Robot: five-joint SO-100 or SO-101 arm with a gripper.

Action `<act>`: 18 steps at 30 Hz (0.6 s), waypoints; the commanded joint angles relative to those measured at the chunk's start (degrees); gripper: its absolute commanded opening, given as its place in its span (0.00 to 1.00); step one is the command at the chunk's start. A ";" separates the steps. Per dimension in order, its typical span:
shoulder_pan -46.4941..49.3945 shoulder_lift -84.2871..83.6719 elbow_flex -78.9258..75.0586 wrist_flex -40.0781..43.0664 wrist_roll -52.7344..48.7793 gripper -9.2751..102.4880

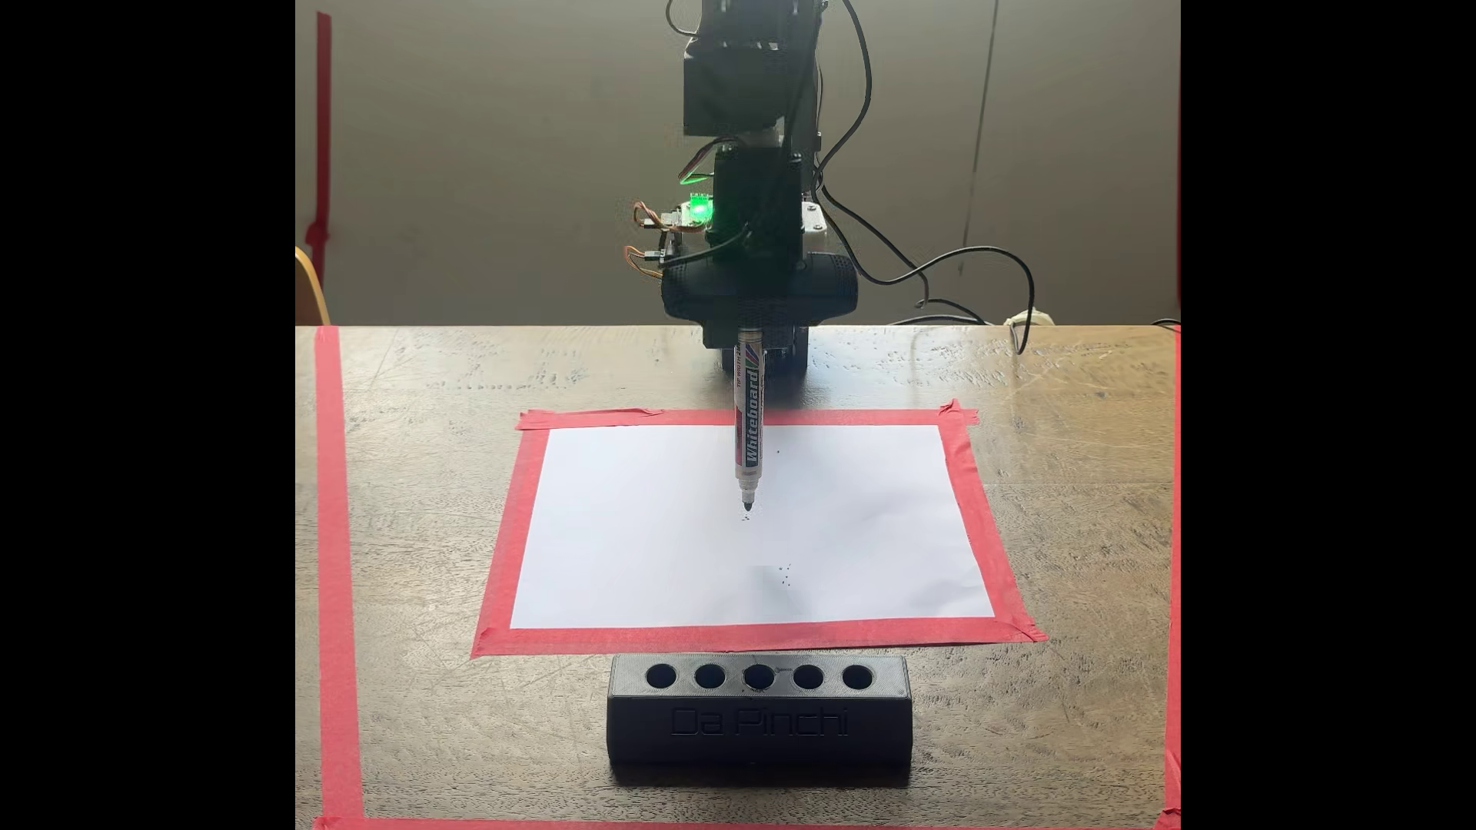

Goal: Pick up a pen

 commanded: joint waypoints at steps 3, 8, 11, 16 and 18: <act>-0.18 6.42 1.58 -0.18 -0.18 0.08; 0.00 6.42 1.67 -0.18 -0.26 0.08; 0.00 6.33 1.76 -0.18 -0.26 0.08; 0.00 6.33 4.31 -0.18 -0.26 0.08; 0.00 6.59 4.66 -0.18 -0.26 0.08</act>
